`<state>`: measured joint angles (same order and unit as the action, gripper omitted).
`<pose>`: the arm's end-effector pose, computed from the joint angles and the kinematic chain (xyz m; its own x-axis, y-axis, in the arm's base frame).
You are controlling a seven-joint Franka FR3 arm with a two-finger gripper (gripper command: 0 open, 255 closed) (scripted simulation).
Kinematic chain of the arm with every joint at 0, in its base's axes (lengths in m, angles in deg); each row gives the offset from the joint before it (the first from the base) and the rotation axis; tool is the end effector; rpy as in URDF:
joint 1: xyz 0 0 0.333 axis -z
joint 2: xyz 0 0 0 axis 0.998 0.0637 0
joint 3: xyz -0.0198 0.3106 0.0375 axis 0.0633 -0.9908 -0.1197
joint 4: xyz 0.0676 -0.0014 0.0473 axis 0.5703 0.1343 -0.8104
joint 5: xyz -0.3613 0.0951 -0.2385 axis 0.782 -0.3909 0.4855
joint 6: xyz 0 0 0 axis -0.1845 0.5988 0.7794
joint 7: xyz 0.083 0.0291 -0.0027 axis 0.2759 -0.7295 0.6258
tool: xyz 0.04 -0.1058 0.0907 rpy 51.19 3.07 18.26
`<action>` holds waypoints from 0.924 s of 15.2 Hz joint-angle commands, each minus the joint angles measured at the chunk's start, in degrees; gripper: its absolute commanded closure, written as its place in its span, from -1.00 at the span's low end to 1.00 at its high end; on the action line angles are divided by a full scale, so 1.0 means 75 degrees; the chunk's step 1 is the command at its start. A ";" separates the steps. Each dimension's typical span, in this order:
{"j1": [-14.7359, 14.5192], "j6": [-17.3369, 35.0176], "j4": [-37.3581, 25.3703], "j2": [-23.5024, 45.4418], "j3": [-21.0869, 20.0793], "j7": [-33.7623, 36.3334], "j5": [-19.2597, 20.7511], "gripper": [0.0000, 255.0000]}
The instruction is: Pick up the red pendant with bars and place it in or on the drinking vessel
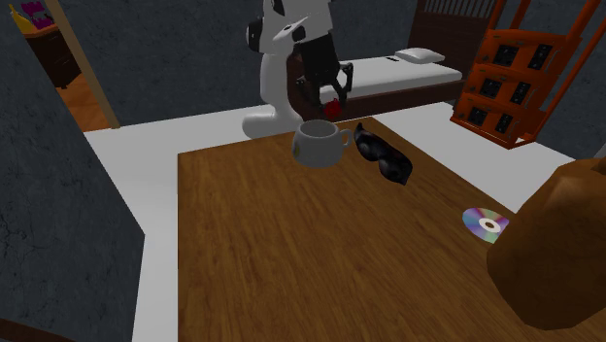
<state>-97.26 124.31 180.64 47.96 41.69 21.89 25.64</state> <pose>0.3416 0.2479 0.6791 0.9953 0.0738 0.0625 0.0895 -0.9478 -0.3060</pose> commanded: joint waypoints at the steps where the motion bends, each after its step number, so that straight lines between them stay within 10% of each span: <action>1: -0.0074 -0.0185 0.0390 -0.0573 0.0062 0.0040 -0.0078 1.00; 14: -0.0279 -0.0026 0.2284 -0.2282 0.0105 -0.0074 -0.0313 1.00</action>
<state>-99.32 123.58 196.71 31.33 42.52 21.58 23.38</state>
